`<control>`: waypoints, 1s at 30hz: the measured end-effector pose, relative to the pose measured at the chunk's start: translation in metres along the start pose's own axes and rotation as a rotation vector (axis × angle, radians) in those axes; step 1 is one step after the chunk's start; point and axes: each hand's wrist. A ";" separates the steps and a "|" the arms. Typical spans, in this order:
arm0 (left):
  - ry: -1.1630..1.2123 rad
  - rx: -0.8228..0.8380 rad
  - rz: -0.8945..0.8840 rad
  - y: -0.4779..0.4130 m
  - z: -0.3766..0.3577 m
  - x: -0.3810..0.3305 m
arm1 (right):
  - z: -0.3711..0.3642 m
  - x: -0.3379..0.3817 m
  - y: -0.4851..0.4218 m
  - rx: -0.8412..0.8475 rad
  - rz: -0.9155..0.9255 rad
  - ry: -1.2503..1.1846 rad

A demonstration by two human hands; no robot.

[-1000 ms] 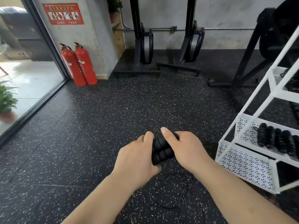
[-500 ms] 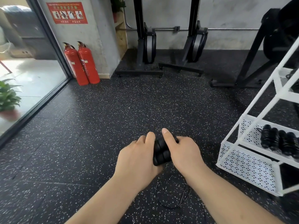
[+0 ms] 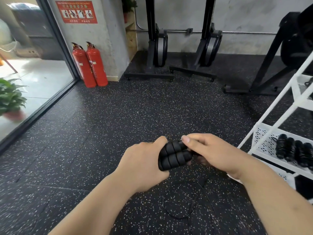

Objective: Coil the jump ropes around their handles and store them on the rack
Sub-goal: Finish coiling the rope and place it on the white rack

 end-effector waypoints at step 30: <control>-0.244 0.243 0.036 0.004 -0.037 -0.026 | -0.014 -0.007 0.000 -0.287 0.070 0.665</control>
Point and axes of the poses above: each hand's wrist, its own y-axis away from the middle knuckle, its own z-axis out of the back of the hand, x = y × z, and after that the axes turned 9 degrees about x, right-handed
